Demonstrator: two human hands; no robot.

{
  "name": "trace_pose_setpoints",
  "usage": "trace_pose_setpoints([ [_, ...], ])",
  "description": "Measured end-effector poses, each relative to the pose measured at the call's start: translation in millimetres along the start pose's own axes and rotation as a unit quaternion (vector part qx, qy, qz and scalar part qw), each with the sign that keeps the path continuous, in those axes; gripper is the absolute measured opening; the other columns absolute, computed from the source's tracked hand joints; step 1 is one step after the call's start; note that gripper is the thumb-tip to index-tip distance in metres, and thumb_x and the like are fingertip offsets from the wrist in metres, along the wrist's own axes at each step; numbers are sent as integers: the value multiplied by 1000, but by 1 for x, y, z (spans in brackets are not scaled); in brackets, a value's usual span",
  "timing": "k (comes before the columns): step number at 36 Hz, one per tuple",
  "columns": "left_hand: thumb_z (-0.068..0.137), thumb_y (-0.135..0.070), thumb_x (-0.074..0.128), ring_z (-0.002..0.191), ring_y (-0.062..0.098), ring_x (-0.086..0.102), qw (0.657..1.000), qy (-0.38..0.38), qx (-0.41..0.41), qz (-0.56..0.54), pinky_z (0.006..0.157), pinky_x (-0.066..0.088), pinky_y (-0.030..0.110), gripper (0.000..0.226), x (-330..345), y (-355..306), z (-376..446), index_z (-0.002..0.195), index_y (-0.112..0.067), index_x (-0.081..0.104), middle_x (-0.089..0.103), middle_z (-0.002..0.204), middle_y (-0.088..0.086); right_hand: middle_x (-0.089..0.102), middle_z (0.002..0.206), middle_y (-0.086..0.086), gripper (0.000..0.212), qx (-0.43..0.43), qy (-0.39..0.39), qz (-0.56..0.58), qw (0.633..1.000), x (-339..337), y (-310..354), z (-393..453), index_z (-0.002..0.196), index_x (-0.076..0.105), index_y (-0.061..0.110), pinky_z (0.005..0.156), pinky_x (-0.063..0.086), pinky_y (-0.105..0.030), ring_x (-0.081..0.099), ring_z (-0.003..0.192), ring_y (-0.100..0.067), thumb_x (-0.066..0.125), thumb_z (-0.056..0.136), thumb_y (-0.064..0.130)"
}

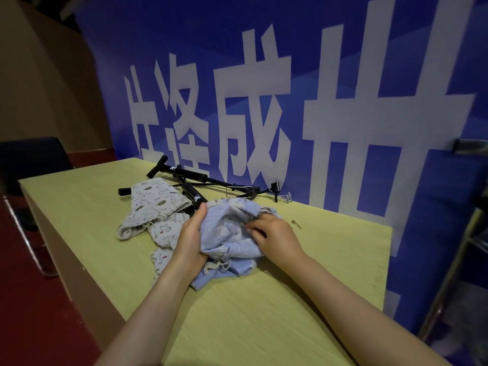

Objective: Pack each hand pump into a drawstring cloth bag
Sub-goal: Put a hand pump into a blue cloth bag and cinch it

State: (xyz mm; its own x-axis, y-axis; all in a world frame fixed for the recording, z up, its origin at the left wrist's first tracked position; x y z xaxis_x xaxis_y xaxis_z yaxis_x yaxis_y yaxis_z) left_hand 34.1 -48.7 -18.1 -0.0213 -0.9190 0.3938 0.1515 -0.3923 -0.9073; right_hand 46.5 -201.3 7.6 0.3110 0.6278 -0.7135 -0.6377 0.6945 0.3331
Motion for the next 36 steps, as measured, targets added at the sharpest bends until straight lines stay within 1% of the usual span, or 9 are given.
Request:
trace_pose_setpoints([
  [7, 101, -40, 37, 110, 29, 65, 999, -29, -9, -16, 94, 50, 40, 45, -4, -1, -1, 115, -9, 67, 70, 114, 13, 69, 112, 0, 24, 14, 36, 78, 996, 5, -1, -2, 119, 63, 15, 85, 46, -23, 61, 101, -16, 53, 97, 16],
  [11, 101, -40, 38, 94, 26, 71, 999, -46, -10, -19, 85, 53, 40, 44, -6, -2, -3, 109, -9, 68, 74, 101, 12, 67, 107, 5, 21, 22, 29, 73, 997, 0, -2, -2, 112, 63, 20, 86, 50, -30, 58, 96, -10, 54, 96, 30],
  [18, 100, -46, 37, 108, 38, 64, 993, -93, -44, -59, 88, 51, 46, 54, -21, 5, 2, 122, -3, 61, 67, 115, 24, 64, 98, 13, 44, -42, 35, -21, 998, -13, 0, -5, 103, 70, 30, 97, 27, -24, 44, 101, -4, 45, 87, 62],
  [22, 99, -46, 40, 104, 37, 66, 991, -113, -56, -51, 83, 54, 46, 49, -23, 6, -3, 116, -6, 63, 69, 111, 23, 64, 87, 7, 21, 21, 22, 41, 999, -17, -13, -2, 88, 67, 26, 92, 39, -30, 50, 92, -11, 52, 96, 38],
  [25, 101, -37, 42, 100, 34, 68, 990, -123, -55, -29, 83, 55, 43, 43, -17, 7, -12, 113, -1, 63, 67, 113, 26, 63, 76, -4, 21, 114, -66, 254, 958, -38, -17, -8, 83, 66, 15, 67, 47, -26, 56, 73, -13, 53, 98, 23],
  [27, 101, -30, 43, 95, 31, 68, 991, -120, -51, -30, 79, 57, 40, 38, -10, 4, -17, 114, 1, 62, 66, 114, 26, 57, 64, 2, 25, 124, -116, 320, 932, -56, -12, -11, 76, 63, 11, 54, 41, -18, 51, 58, -3, 52, 98, 15],
  [29, 100, -27, 46, 91, 31, 68, 992, -117, -42, -31, 70, 60, 37, 34, -4, -4, -18, 111, 1, 62, 66, 111, 27, 52, 58, 7, 28, 121, -137, 346, 920, -71, -6, -10, 72, 59, 10, 51, 38, -17, 47, 53, -3, 52, 99, 14],
  [33, 99, -28, 49, 82, 27, 66, 996, -87, 1, 1, 61, 60, 30, 34, 19, -38, -19, 106, 2, 64, 68, 101, 23, 54, 65, -7, 28, 138, -165, 417, 883, -106, 1, -6, 74, 58, 6, 55, 43, -27, 52, 60, -17, 51, 99, 18],
  [36, 98, -30, 51, 71, 20, 65, 997, -62, 31, 39, 58, 57, 28, 29, 41, -64, -25, 99, -6, 66, 70, 88, 11, 52, 56, 3, 32, 148, -216, 490, 832, -135, 5, -5, 66, 53, 12, 51, 43, -22, 49, 51, -10, 52, 97, 14],
])
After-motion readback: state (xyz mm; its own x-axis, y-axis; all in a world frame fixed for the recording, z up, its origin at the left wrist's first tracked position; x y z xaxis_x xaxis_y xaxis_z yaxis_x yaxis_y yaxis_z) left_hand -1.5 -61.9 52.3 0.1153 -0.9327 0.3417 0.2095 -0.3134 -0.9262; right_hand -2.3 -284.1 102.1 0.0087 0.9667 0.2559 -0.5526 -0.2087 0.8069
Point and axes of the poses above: each hand's wrist, its own z-axis towards the middle knuckle, its own x-axis out of the palm, y = z × x, the point moved 9 cm from there along z, towards the middle knuckle
